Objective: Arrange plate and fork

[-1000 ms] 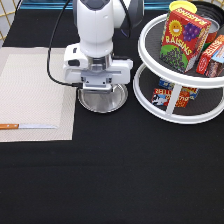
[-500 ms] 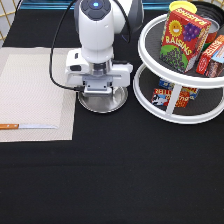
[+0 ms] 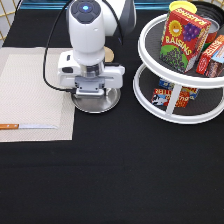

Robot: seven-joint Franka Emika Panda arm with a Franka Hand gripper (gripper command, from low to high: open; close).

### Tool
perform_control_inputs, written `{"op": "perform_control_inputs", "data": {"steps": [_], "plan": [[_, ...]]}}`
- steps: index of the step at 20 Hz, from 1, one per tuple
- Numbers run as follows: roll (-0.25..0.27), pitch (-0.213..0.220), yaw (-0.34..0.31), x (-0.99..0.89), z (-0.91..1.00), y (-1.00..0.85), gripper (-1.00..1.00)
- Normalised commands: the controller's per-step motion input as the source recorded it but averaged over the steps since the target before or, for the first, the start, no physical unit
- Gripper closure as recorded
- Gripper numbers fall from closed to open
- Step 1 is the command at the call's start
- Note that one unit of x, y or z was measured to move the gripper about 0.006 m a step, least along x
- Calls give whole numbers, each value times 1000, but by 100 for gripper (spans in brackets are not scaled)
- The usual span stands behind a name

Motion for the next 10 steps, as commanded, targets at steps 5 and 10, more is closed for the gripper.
{"op": "perform_control_inputs", "data": {"steps": [5, 10], "plan": [[21, 68, -5, 328, 151, -749, -100], [11, 60, 0, 366, 17, -777, -100]]}}
